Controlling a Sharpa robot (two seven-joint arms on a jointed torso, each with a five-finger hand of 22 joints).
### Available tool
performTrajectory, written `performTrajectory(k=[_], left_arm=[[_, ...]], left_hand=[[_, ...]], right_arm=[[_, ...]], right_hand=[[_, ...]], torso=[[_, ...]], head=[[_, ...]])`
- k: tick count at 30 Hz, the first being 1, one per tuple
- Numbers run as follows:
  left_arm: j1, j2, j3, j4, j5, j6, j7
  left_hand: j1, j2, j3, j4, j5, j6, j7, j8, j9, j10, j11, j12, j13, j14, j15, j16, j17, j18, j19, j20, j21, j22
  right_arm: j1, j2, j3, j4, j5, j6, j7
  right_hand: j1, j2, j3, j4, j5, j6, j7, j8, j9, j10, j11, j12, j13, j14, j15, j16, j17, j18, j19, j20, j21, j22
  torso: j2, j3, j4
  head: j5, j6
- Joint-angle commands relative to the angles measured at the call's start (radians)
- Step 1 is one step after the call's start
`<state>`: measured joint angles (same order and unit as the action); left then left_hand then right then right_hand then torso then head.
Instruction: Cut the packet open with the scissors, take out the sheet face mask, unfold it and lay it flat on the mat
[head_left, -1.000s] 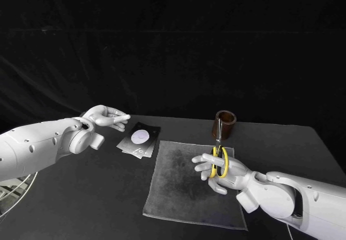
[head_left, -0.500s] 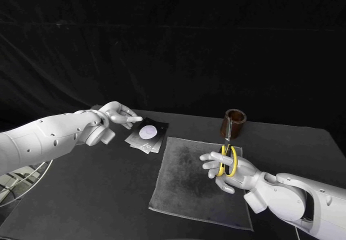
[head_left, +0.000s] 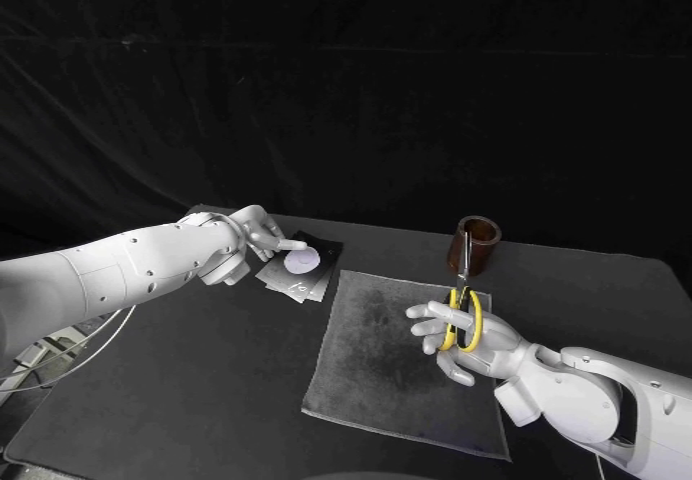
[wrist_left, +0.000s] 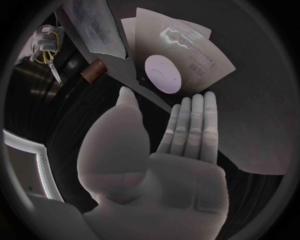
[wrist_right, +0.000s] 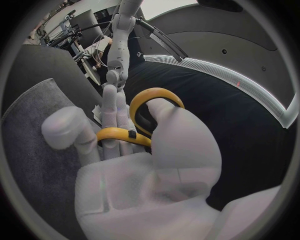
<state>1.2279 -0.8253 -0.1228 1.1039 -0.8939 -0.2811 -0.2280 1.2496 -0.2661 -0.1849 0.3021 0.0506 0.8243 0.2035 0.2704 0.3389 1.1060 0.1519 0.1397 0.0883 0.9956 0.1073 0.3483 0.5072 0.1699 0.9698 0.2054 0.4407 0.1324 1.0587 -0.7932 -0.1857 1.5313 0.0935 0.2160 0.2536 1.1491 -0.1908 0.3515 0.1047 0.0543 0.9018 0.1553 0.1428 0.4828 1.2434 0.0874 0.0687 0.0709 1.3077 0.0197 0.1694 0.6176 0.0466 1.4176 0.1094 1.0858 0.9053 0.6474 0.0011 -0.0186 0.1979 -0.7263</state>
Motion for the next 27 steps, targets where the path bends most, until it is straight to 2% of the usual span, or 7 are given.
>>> performTrajectory(k=[1, 6, 12, 15, 20, 25, 27], left_arm=[[0.004, 0.010, 0.003, 0.004, -0.085, -0.021, -0.090], [0.009, 0.017, 0.004, 0.012, -0.126, -0.022, -0.109], [0.012, 0.025, 0.005, 0.017, -0.191, -0.018, -0.125], [0.013, 0.032, 0.005, 0.014, -0.240, -0.023, -0.138], [0.013, 0.045, 0.005, -0.002, -0.295, -0.030, -0.154], [0.013, 0.064, 0.004, -0.013, -0.310, 0.002, -0.170], [0.013, 0.073, 0.003, -0.018, -0.307, 0.017, -0.180]], left_hand=[[0.013, 0.003, -0.001, -0.001, 0.003, 0.002, 0.007, 0.011, 0.005, -0.008, 0.002, 0.011, 0.003, -0.018, 0.004, -0.005, -0.003, 0.007, -0.011, 0.003, -0.008, -0.003], [0.035, 0.009, 0.004, -0.002, 0.002, -0.008, 0.010, 0.032, 0.017, -0.020, 0.005, 0.037, 0.013, -0.044, 0.009, 0.003, -0.003, 0.007, -0.028, 0.010, -0.014, -0.005], [0.070, 0.010, 0.004, -0.002, 0.002, -0.046, 0.015, 0.069, 0.038, -0.063, 0.011, 0.079, 0.032, -0.064, 0.014, 0.027, 0.002, 0.009, -0.037, 0.016, -0.013, -0.004], [0.074, 0.015, 0.008, -0.002, 0.002, -0.063, 0.014, 0.108, 0.057, -0.082, 0.010, 0.128, 0.054, -0.076, 0.013, 0.051, 0.006, 0.010, -0.043, 0.018, -0.009, -0.002], [0.071, 0.013, 0.005, -0.002, 0.002, -0.088, 0.016, 0.144, 0.072, -0.118, 0.013, 0.174, 0.075, -0.104, 0.018, 0.071, 0.008, 0.008, -0.059, 0.022, -0.009, -0.001], [0.066, 0.010, 0.003, -0.002, 0.002, -0.105, 0.018, 0.165, 0.080, -0.145, 0.016, 0.204, 0.088, -0.121, 0.021, 0.086, 0.008, 0.008, -0.068, 0.025, -0.008, 0.000], [0.063, 0.013, 0.006, -0.002, 0.001, -0.102, 0.010, 0.174, 0.080, -0.150, 0.010, 0.220, 0.094, -0.119, 0.017, 0.096, 0.009, 0.010, -0.067, 0.025, -0.004, 0.002]], right_arm=[[0.000, 0.000, 0.001, 0.003, -0.002, 0.026, 0.013], [0.000, -0.001, 0.001, 0.003, -0.004, 0.025, 0.013], [0.000, -0.002, 0.001, 0.002, -0.008, 0.025, 0.011], [0.000, -0.003, 0.001, 0.001, -0.009, 0.026, 0.010], [0.000, -0.003, 0.001, 0.000, -0.013, 0.026, 0.009], [0.000, -0.002, 0.001, 0.000, -0.017, 0.025, 0.008], [0.000, -0.002, 0.001, -0.001, -0.018, 0.025, 0.007]], right_hand=[[0.002, 0.007, -0.005, -0.002, -0.006, 0.009, 0.001, -0.001, 0.000, -0.003, 0.003, 0.003, 0.001, 0.005, 0.001, -0.002, 0.002, 0.076, -0.007, 0.000, -0.002, -0.001], [0.004, 0.010, -0.007, -0.002, -0.006, 0.011, 0.001, 0.000, 0.000, -0.002, 0.003, 0.004, 0.002, 0.006, 0.001, -0.002, 0.002, 0.076, -0.007, 0.000, -0.002, 0.000], [0.004, 0.010, -0.007, -0.002, -0.006, 0.011, 0.001, 0.000, 0.000, -0.002, 0.003, 0.004, 0.002, 0.006, 0.001, -0.002, 0.002, 0.076, -0.007, 0.000, -0.002, 0.000], [0.005, 0.012, -0.009, -0.001, -0.006, 0.013, 0.001, 0.001, 0.000, 0.000, 0.003, 0.005, 0.002, 0.006, 0.001, -0.002, 0.003, 0.076, -0.007, 0.000, -0.003, -0.002], [0.005, 0.012, -0.009, -0.001, -0.006, 0.013, 0.001, 0.001, 0.000, 0.000, 0.003, 0.005, 0.002, 0.006, 0.001, -0.002, 0.003, 0.076, -0.007, 0.000, -0.003, -0.002], [0.006, 0.013, -0.009, -0.001, -0.006, 0.013, 0.001, 0.001, 0.000, 0.000, 0.003, 0.005, 0.002, 0.006, 0.001, -0.002, 0.003, 0.077, -0.008, 0.000, -0.006, -0.005], [0.007, 0.013, -0.010, -0.002, -0.006, 0.013, 0.001, 0.000, 0.000, 0.000, 0.003, 0.005, 0.002, 0.006, 0.001, -0.002, 0.004, 0.077, -0.008, 0.000, -0.006, -0.006]], torso=[[0.000, 0.0004, 0.0002], [-0.001, 0.0015, 0.0005], [-0.001, 0.0010, 0.0008], [-0.001, 0.0002, 0.0003], [-0.001, 0.0002, -0.0004], [-0.001, 0.0006, 0.0014], [0.000, 0.0004, 0.0017]], head=[[0.000, 0.000], [0.003, -0.002], [0.005, -0.005], [0.005, -0.004], [0.006, -0.004], [0.004, -0.005], [0.003, -0.003]])
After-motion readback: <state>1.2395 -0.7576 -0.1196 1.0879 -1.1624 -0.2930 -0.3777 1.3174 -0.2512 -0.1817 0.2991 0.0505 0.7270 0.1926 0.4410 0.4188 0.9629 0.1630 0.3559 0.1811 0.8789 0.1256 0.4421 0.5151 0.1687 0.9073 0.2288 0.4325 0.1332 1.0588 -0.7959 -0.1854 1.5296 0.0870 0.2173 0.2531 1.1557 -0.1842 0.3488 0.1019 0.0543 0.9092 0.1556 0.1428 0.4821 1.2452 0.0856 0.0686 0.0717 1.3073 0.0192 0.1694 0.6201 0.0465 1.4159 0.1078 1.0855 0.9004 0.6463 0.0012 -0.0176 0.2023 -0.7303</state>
